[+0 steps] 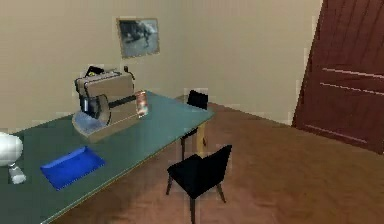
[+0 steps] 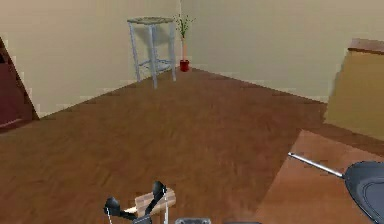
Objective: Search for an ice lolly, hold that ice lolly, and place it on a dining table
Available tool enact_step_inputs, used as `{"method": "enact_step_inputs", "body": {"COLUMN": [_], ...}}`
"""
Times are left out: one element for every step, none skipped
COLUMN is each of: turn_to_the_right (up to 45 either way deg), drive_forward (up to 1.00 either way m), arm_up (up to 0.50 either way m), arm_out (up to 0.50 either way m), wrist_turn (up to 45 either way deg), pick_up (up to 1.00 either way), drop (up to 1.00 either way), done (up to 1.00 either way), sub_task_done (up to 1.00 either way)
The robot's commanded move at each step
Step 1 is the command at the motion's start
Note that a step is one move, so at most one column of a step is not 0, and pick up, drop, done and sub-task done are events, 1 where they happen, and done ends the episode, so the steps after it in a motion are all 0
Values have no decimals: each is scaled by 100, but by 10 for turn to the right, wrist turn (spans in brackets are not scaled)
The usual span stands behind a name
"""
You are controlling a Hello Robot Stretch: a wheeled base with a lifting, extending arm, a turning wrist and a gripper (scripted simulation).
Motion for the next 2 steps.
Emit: {"method": "enact_step_inputs", "body": {"turn_to_the_right": [-450, -300], "drive_forward": [0, 0], "arm_up": [0, 0], "arm_out": [0, 0], "wrist_turn": [0, 0], "pick_up": [0, 0], "drop": [0, 0], "done": [0, 0], "sub_task_done": [0, 0]}}
